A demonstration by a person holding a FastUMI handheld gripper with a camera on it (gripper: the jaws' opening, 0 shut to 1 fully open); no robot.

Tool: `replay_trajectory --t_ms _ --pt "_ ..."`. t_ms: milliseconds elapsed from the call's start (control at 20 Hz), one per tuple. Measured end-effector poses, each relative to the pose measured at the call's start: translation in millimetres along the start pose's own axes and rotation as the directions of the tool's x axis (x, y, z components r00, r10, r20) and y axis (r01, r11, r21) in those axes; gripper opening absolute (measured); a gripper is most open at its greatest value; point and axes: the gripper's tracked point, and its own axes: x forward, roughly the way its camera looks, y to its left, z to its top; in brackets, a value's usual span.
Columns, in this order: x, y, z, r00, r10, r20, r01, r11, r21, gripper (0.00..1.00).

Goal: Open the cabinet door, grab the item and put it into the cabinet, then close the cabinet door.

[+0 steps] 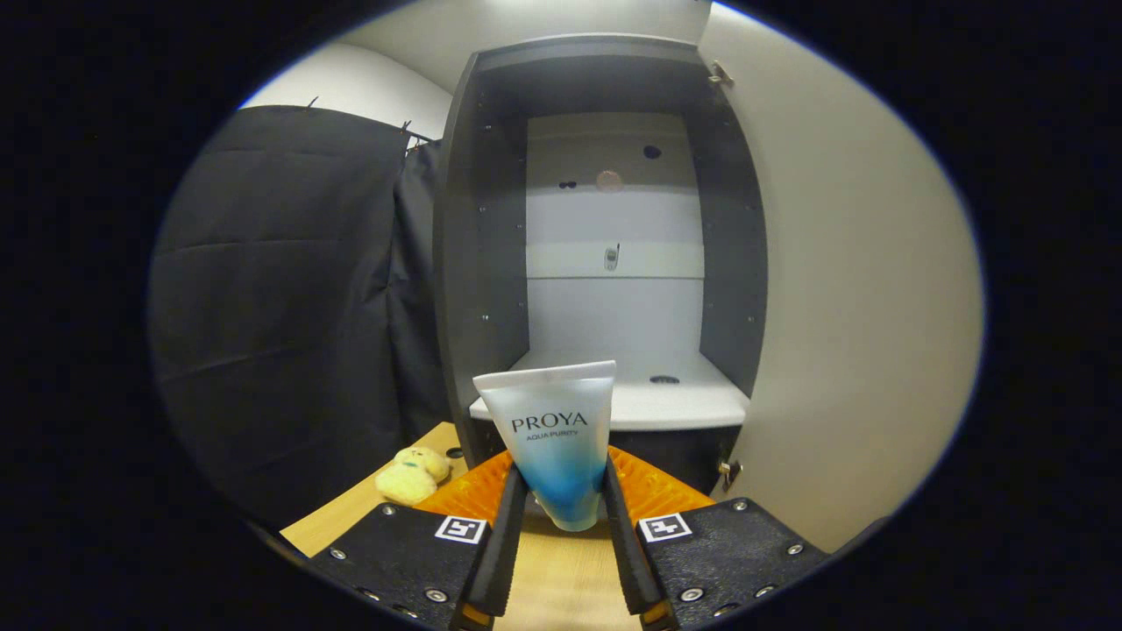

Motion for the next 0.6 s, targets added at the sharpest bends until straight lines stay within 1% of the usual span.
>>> replay_trajectory --t_ms 200,350,450,600 --pt "59 -2 43 0.998 0.013 0.057 -0.01 0.998 -0.057 0.49" --pt "104 -11 69 0.996 0.01 0.088 -0.005 0.998 -0.058 0.49" --pt "137 -25 74 0.996 -0.013 0.087 0.018 0.998 -0.058 0.49" --pt "178 -47 68 0.997 -0.058 0.058 0.061 0.997 -0.054 0.49"
